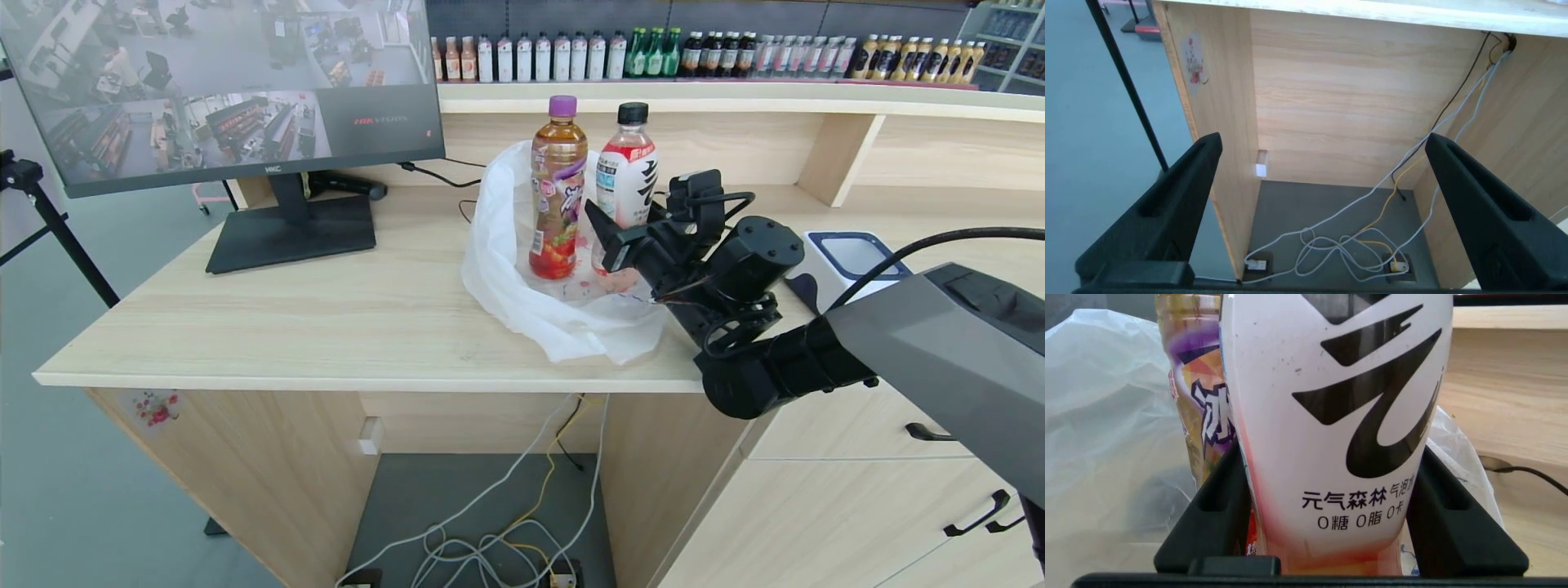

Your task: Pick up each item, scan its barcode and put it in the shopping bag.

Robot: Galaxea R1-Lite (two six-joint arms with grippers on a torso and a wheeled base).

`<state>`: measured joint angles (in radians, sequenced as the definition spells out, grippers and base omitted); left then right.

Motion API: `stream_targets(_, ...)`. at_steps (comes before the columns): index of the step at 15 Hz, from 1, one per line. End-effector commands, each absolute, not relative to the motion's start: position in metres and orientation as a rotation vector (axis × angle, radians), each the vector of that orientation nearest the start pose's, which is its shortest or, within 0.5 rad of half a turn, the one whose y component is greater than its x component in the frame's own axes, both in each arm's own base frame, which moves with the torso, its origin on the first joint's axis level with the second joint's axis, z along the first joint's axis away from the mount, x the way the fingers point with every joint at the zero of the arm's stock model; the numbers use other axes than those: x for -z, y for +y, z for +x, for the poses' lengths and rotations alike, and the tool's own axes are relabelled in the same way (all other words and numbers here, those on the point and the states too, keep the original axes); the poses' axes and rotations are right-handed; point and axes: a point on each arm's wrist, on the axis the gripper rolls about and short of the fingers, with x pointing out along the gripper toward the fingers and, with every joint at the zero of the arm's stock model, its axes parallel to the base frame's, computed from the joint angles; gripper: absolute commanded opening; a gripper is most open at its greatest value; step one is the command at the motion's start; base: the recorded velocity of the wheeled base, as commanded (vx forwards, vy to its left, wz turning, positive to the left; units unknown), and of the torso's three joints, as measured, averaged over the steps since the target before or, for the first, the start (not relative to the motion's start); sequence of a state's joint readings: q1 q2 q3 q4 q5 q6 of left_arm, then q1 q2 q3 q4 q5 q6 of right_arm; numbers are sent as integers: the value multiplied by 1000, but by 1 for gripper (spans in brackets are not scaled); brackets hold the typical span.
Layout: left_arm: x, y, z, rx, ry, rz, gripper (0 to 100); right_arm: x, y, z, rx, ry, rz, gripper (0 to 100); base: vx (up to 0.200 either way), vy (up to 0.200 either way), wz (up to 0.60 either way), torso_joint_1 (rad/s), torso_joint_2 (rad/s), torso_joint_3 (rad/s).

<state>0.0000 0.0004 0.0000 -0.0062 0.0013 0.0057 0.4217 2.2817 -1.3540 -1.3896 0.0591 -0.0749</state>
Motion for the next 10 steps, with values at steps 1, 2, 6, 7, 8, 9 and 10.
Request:
stream_targets(1, -76, 0, -23, -2, -6, 6, 100, -172, 186, 416, -452, -462, 9, 0, 0, 0, 0, 0, 0, 0)
stream_targets(2, -76, 0, -23, -2, -6, 6, 100, -170, 184, 418, -448, -453, 7, 0, 0, 0, 0, 0, 0, 0)
stream_targets(6, -76, 0, -23, -2, -8, 6, 100, -169, 184, 419, -446, -445, 5, 0, 0, 0, 0, 0, 0, 0)
stream_targets(7, -76, 0, -23, -2, -6, 6, 100, -170, 181, 420, -437, -443, 3, 0, 0, 0, 0, 0, 0, 0)
stream_targets(8, -76, 0, -23, -2, -6, 6, 100, -169, 181, 421, -437, -440, 3, 0, 0, 0, 0, 0, 0, 0)
stream_targets(9, -76, 0, -23, -2, -6, 6, 100, -169, 180, 421, -436, -438, 2, 0, 0, 0, 0, 0, 0, 0)
stream_targets(10, -76, 0, -23, -2, -8, 6, 100, -169, 180, 421, -434, -438, 3, 0, 0, 0, 0, 0, 0, 0)
